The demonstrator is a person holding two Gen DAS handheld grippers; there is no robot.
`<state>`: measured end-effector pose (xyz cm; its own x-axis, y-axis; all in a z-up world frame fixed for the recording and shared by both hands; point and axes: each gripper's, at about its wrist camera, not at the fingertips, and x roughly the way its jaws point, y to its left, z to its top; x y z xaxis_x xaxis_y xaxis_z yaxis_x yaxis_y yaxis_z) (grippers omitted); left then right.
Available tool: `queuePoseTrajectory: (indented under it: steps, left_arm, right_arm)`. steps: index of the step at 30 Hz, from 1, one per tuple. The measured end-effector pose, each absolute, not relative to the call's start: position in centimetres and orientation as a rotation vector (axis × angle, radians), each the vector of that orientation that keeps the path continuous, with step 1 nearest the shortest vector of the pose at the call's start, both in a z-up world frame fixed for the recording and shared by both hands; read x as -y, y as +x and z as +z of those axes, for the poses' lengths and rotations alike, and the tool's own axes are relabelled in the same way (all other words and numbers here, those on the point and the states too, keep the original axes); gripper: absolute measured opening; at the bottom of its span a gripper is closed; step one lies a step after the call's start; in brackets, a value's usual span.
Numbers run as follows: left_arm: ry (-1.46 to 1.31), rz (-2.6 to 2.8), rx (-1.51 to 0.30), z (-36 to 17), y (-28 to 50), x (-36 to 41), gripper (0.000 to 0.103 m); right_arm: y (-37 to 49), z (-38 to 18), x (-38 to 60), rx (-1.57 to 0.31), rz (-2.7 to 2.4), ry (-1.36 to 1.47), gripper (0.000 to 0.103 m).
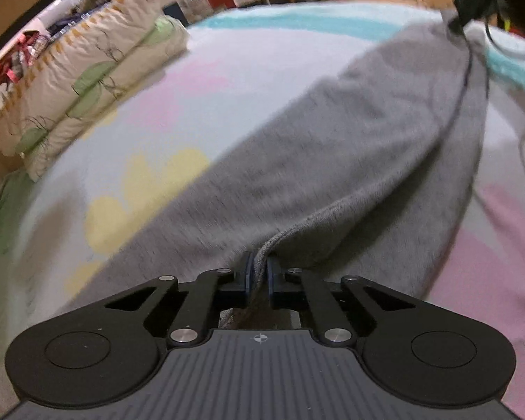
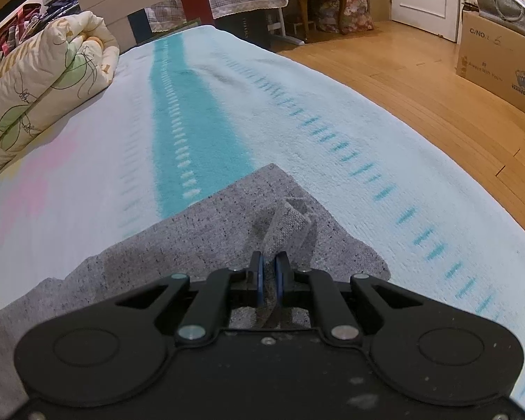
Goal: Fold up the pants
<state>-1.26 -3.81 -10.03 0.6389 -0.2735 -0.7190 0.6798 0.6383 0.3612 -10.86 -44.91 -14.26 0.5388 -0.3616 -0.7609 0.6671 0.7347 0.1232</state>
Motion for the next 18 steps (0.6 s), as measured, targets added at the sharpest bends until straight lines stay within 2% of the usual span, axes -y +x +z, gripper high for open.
queuePoseTrajectory:
  steps: [3,6,8,11,15,18]
  left_arm:
    - [0.625,-0.589,-0.595,-7.0,-1.1,3.5,0.007]
    - [0.565,-0.632,-0.533,-3.3,-2.1,2.9,0.007]
    - [0.586,-0.677,-0.541,-2.8,-3.1,3.0,0.007]
    - [0.614,-0.757,-0.669,-5.2,-4.3,3.3,0.007]
    - [0.659,-0.794,-0.789,-9.7,-5.1,3.9,0.007]
    - [0.599,-0.795,-0.845,-10.7,-5.0,4.3,0.007]
  right_arm:
    - [-10.6,-13.5,44.8,-0.752,-0.638,0.415,0.009]
    - [-11.2,-10.8,44.6,-0.632,-0.648,0.407,0.008]
    - [-12.0,-9.1,44.2,-0.579,-0.65,0.377,0.008]
    - [-12.9,-9.5,44.3,-0.624,-0.674,0.367,0.008]
    - [-13.1,-14.0,45.6,-0.795,-0.724,0.443,0.008]
    - [-13.3,-15.4,45.4,-0.819,-0.736,0.429,0.008]
